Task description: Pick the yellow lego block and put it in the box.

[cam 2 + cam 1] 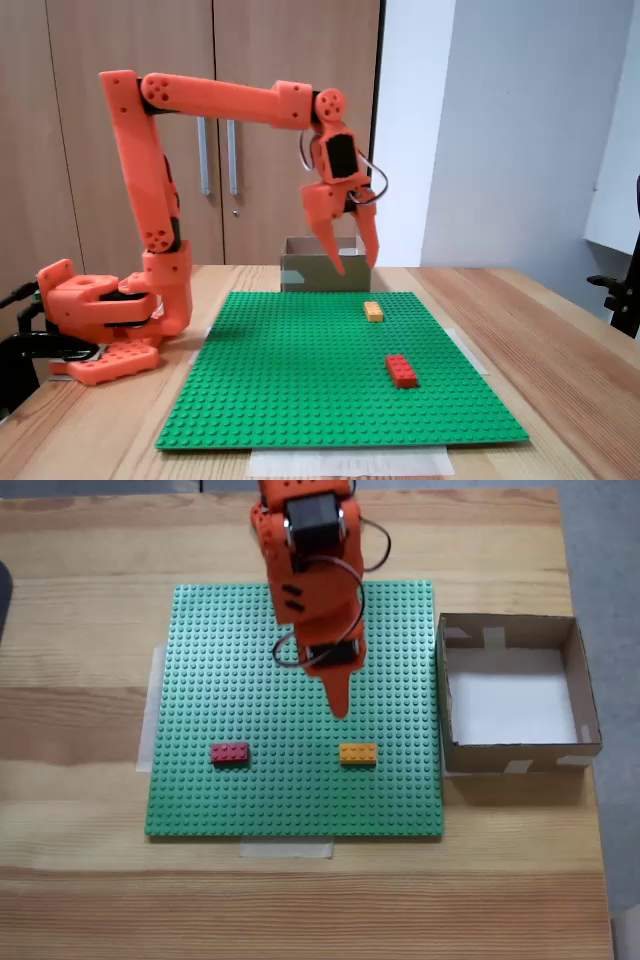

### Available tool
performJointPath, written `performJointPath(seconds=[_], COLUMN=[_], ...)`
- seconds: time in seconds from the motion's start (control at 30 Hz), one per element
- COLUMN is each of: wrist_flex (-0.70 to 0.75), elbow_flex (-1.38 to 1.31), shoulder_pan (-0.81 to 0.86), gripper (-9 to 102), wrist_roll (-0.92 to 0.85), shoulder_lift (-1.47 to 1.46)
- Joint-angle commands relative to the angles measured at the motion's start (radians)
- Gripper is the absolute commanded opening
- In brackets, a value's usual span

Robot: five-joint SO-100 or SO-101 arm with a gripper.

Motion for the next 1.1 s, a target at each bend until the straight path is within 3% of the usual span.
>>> performJointPath(seconds=[0.0,0.23,1.07], wrist_flex=[0.017,0.048,-0.055], elbow_flex=[-0.083,-0.206,-0.345], shoulder_pan=[-0.023,-0.040,-0.035], gripper=[20,20,21], wrist_roll=[0.011,0.049,0.077], shoulder_lift=[-0.046,-0.201,-0.474])
